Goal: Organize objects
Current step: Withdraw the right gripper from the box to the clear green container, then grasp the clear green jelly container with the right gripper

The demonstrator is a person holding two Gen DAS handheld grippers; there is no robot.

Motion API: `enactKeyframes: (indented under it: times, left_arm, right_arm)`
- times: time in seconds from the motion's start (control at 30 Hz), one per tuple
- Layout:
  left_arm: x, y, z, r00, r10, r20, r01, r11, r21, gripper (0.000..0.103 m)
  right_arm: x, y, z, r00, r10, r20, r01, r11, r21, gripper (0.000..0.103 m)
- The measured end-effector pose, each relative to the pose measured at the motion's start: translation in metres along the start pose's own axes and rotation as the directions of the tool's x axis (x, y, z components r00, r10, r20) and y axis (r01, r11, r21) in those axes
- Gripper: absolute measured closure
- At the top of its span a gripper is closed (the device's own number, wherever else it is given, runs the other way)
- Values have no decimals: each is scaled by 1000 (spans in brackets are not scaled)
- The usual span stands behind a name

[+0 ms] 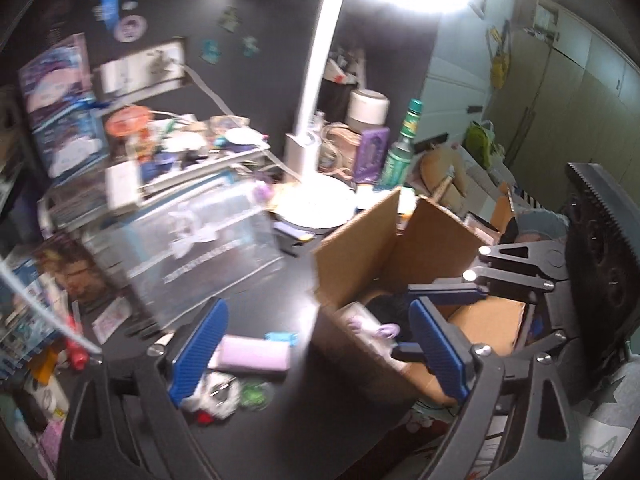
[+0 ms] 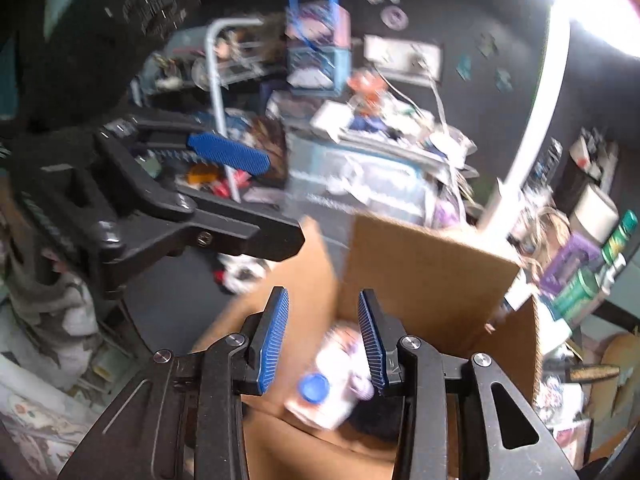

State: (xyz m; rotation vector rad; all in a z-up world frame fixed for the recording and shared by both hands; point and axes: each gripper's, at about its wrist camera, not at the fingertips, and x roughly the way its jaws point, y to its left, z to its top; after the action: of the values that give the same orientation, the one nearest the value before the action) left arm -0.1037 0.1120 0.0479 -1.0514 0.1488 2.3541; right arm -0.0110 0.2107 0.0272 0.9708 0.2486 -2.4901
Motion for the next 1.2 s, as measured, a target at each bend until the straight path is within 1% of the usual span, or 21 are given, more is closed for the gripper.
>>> enactKeyframes:
  times: [0.1,0.2,0.3,0.37,0.47,0.53,0.6,0.67,0.7,0.77,0.8,0.93,1.0,1.07,1.2]
  left_arm:
    - [-18,20,-21,998,61,22,-61,998,-25,6]
    - [-29,41,-47,992,119,44,-115,991,-71,5]
    - [-34,61,-75,986,159,51,-152,981,-118,5]
    - [-33,76,-94,982,180,50,-170,973,-158,4]
    - [-26,93,-116,979,200,31,-190,961,-200,4]
    - [-18,105,-133,979,205,11,-196,952,-235,4]
    - [-15,109,-143,981,193,10,-185,951,-247,4]
    - [-14,109,-154,984,178,18,-168,952,-257,4]
    - [-14,110,-156,985,173,22,-162,952,-260,4]
    - [-15,109,-162,984,172,38,-156,952,-265,4]
    - [-16,109,-164,984,174,43,-157,951,-265,4]
    - [-18,110,-167,983,175,54,-153,949,-277,4]
    - [-19,112,-168,983,173,52,-152,947,-283,4]
    - [-17,114,-168,984,173,46,-152,946,-287,4]
    - [-15,117,-171,984,172,36,-154,943,-294,4]
  right_arm:
    - [4,27,8,998,64,17,-63,998,-26,71]
    - [17,53,13,992,126,18,-125,991,-47,71]
    - [39,84,12,979,204,-2,-204,978,-45,71]
    - [55,101,7,970,240,-27,-241,970,-36,71]
    - [81,118,-5,964,257,-65,-259,966,-16,71]
    - [100,123,-14,961,267,-78,-265,964,27,71]
    - [112,123,-23,969,238,-69,-235,970,58,70]
    - [126,121,-33,980,189,-58,-185,981,59,69]
    - [134,121,-37,988,147,-56,-144,988,56,66]
    - [146,113,-42,995,87,-49,-84,995,57,60]
    - [153,110,-43,998,41,-47,-38,998,57,57]
    - [177,96,-45,997,-61,-49,63,998,30,52]
    - [188,91,-44,995,-84,-59,85,996,23,49]
    - [196,86,-43,993,-86,-79,88,996,30,48]
    - [209,80,-46,991,-14,-132,21,998,55,48]
